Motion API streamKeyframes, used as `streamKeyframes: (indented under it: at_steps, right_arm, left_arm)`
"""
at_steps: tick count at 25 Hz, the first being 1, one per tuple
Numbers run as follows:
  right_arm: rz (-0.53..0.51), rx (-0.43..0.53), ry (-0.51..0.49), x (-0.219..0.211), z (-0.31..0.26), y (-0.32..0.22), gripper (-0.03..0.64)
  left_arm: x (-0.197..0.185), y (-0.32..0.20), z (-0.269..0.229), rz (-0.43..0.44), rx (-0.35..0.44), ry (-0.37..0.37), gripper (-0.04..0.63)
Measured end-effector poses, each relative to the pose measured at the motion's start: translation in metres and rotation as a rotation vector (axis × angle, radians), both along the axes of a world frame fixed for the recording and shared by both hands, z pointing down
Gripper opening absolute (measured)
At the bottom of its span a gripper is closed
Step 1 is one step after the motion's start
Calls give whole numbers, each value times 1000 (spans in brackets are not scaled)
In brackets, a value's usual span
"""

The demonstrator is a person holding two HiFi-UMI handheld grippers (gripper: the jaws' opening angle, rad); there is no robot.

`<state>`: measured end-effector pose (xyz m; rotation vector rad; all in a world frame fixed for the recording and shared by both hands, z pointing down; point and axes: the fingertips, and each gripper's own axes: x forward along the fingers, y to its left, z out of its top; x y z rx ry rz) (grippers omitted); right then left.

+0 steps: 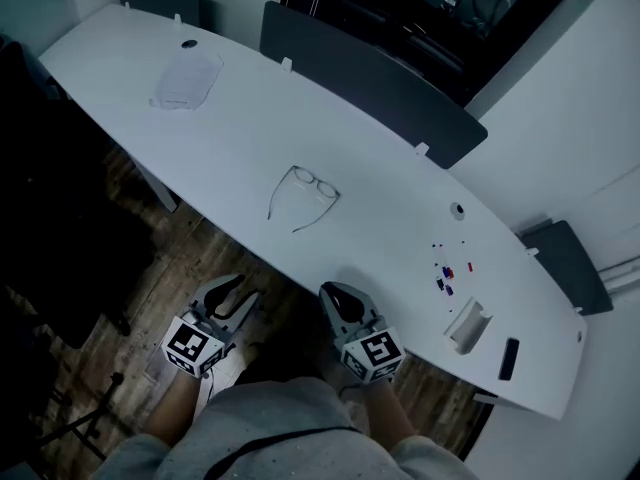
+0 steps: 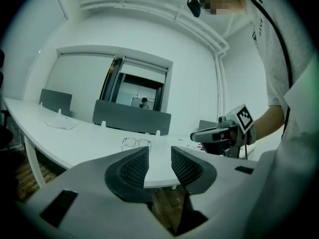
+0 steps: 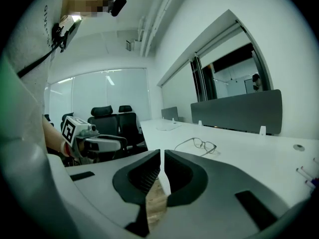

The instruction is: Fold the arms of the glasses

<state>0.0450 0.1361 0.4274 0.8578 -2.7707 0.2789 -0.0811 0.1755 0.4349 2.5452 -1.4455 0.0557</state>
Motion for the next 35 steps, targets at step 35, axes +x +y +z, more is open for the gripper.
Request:
streamKeyframes:
  at_steps: [35]
  right_arm:
    - [-304,709,968,-39,113,-241,122]
  left_arm:
    - [-91,-261,54,-32,-171,-111,131]
